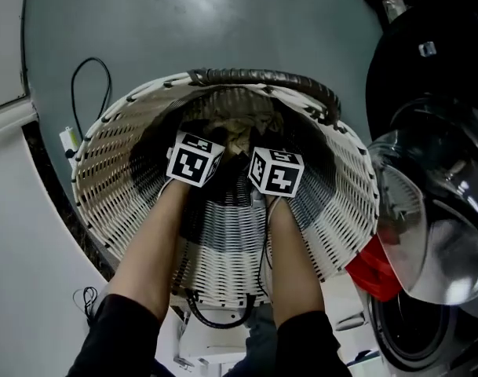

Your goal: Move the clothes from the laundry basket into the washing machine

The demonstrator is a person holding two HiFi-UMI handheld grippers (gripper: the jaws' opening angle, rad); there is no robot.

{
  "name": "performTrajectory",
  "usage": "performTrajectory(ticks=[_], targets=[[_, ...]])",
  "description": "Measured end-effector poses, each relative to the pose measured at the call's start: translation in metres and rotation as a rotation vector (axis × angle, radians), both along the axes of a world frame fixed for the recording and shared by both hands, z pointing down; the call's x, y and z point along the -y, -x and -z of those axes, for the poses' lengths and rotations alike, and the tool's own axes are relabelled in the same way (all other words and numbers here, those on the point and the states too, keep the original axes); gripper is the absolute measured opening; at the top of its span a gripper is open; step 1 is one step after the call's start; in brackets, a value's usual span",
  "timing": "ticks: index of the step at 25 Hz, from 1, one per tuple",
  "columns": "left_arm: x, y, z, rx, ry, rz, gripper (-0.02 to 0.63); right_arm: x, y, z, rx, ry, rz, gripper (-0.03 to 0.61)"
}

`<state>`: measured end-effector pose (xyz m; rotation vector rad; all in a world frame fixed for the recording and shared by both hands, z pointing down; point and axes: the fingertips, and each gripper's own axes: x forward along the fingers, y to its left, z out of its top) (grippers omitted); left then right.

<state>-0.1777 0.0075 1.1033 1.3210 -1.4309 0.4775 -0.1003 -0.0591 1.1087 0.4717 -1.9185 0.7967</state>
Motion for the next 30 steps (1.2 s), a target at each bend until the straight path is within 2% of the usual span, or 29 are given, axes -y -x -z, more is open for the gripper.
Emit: performTrajectory(ticks=[7,14,19,25,30], targets=[[0.017,0.01,0.088,0.039,-0.104,0.057,0.064,0.015,0.008,0.091,0.087,-0.081,-0.017,0.069],[0.019,0.01,0.201,0.092,-0.239,0.017,0.064,0.014,0.009,0.201,0.19,-0.164,-0.036,0.067],[0.012,0.012,0.273,0.14,-0.321,0.029,0.063,0.009,0.011,0.275,0.247,-0.216,-0.032,0.067],[0.005,0.013,0.359,0.207,-0.387,-0.021,0.063,-0.002,0.008,0.357,0.297,-0.256,-0.039,0.067],[0.006,0.017,0.443,0.269,-0.468,-0.016,0.063,-0.002,0.012,0.437,0.362,-0.31,-0.081,0.067]])
